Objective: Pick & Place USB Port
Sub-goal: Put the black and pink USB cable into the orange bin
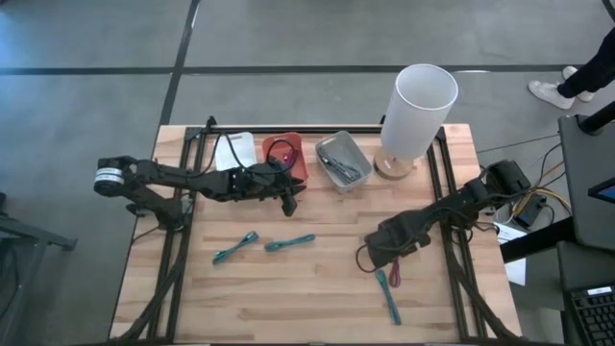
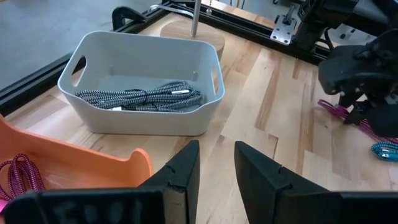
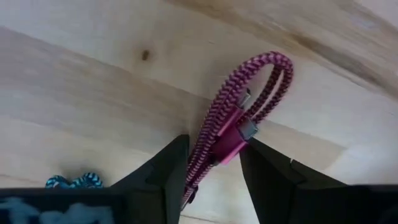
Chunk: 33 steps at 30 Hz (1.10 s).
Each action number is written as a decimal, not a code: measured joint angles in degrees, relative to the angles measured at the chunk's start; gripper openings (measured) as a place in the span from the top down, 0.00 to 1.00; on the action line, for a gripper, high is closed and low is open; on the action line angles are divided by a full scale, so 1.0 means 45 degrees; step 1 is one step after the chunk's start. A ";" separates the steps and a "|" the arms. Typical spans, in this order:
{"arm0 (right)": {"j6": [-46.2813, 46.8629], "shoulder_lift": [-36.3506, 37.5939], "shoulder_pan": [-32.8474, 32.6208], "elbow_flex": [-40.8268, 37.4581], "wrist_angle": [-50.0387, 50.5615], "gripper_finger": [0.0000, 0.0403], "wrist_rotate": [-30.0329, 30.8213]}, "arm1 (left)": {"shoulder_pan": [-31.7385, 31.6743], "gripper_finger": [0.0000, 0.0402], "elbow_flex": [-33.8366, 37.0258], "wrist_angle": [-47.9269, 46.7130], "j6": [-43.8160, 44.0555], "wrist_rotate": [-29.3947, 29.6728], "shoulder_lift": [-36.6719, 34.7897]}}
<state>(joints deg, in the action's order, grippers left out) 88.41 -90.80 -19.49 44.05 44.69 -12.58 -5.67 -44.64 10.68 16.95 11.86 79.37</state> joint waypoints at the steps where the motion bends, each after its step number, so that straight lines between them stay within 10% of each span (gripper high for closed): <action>1: -0.0119 0.0005 0.0016 -0.0018 -0.0079 0.66 -0.0021 | 0.0000 0.76 0.0000 0.0005 0.0000 0.0000 0.0000; 22: -0.4170 -0.0015 0.0036 0.0445 -0.1101 0.91 0.0684 | 0.0000 0.76 0.0000 0.0003 -0.0005 0.0000 0.0000; 33: -0.8877 -0.0015 0.0176 0.1957 -0.3707 0.91 0.5430 | 0.0015 0.76 0.0000 0.0000 -0.0005 0.0000 0.0000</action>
<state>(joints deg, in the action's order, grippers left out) 48.46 -90.87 -18.70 52.86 28.01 11.85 -5.61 -44.64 10.68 16.93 11.86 79.37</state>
